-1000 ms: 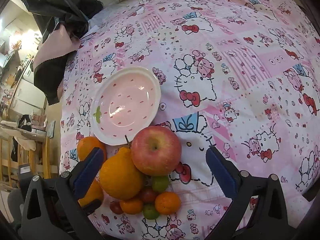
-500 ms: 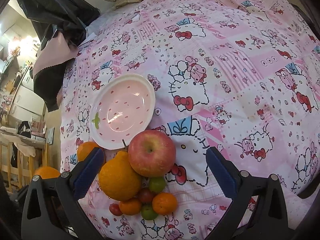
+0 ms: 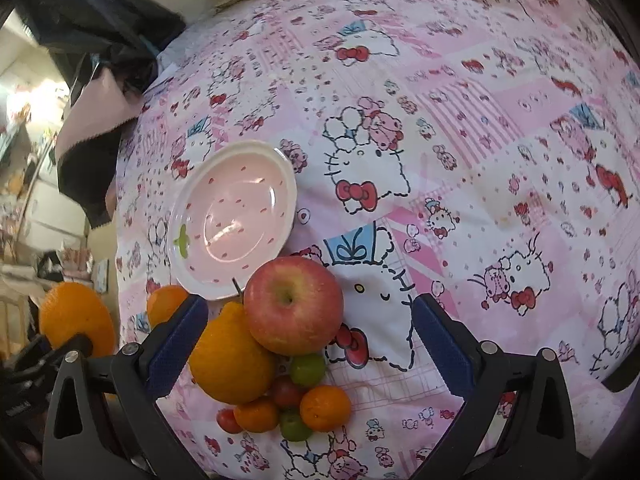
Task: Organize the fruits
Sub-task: 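Lift the orange with the left tool while the right tool grasps the red apple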
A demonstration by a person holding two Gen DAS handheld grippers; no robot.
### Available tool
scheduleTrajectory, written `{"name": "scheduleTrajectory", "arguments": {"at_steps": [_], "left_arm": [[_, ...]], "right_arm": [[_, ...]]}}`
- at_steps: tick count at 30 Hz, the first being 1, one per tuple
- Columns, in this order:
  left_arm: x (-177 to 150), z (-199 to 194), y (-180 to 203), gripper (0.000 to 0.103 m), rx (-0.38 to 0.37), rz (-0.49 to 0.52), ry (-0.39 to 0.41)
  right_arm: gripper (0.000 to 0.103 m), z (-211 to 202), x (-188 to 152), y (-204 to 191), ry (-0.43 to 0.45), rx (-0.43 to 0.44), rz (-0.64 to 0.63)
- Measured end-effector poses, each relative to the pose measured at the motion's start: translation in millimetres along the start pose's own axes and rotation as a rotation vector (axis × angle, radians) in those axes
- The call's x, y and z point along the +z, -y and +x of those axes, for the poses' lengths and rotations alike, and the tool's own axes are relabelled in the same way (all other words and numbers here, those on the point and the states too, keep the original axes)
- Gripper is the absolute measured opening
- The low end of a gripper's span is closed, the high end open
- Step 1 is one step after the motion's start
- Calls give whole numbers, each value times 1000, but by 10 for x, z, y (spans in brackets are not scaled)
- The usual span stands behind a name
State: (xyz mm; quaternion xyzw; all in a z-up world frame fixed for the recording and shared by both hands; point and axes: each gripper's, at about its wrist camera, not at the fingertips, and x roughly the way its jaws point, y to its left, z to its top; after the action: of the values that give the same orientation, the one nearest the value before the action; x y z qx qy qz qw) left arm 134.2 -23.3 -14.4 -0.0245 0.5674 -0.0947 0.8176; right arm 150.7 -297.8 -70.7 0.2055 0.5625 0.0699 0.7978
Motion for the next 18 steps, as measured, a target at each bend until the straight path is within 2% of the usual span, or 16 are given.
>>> {"name": "scheduleTrajectory", "arguments": {"at_steps": [3, 6, 9, 15, 18], "left_arm": [[-4, 74, -24, 77, -9, -4, 6], [-26, 159, -87, 76, -24, -34, -3], [-32, 206, -134, 76, -53, -59, -20], [-72, 272, -169, 76, -28, -53, -32], [-91, 289, -173, 76, -28, -53, -37]], "right_arm": [[103, 33, 34, 89, -8, 0, 43], [102, 218, 42, 117, -91, 31, 84], [93, 395, 29, -6, -149, 31, 39], [91, 763, -29, -189, -223, 4, -2], [91, 927, -78, -250, -253, -46, -28]]}}
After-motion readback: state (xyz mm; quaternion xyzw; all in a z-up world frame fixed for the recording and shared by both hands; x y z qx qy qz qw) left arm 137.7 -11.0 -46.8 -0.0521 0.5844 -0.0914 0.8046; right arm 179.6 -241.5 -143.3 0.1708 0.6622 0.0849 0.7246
